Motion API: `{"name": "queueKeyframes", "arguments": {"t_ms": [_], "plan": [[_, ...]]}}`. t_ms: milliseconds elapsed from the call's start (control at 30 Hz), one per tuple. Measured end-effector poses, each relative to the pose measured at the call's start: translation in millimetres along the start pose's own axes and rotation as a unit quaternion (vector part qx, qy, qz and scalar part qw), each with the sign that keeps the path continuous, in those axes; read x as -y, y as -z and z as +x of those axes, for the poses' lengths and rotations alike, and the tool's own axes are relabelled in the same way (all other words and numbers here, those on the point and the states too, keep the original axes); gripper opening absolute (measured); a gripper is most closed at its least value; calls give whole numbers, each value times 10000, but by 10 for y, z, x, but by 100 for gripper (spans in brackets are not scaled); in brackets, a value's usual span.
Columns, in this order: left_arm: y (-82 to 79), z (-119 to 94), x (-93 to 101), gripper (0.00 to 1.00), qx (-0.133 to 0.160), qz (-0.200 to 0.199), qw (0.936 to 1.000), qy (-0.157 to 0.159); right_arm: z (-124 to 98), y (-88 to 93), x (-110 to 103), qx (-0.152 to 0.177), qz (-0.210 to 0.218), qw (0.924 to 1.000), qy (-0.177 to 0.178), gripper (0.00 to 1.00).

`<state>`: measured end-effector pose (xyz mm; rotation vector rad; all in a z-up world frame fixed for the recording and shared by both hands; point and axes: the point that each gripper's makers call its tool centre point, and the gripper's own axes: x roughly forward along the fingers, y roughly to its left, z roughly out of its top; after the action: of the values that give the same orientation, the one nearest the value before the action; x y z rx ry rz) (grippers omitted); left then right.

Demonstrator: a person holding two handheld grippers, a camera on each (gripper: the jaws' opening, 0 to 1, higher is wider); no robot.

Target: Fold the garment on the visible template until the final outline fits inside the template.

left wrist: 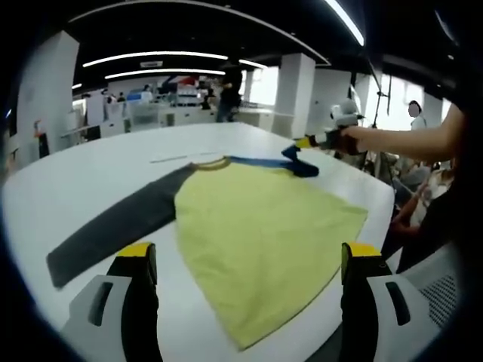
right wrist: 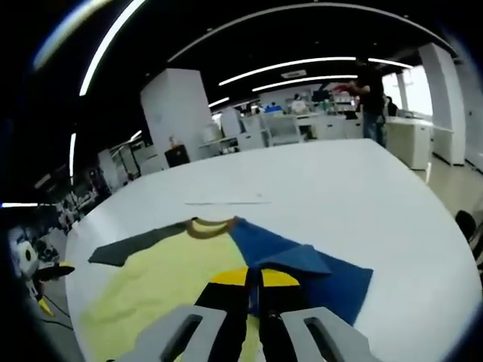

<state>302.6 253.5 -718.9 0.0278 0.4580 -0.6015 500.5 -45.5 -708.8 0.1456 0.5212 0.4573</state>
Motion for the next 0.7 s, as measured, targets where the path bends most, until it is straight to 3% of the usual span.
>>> {"name": "queueKeyframes", "arguments": {"t_ms": [700], "plan": [[41,-34,33,99,-62,-6,10000,13,353,31,-419,-164,-136,9989,-428,0]]}}
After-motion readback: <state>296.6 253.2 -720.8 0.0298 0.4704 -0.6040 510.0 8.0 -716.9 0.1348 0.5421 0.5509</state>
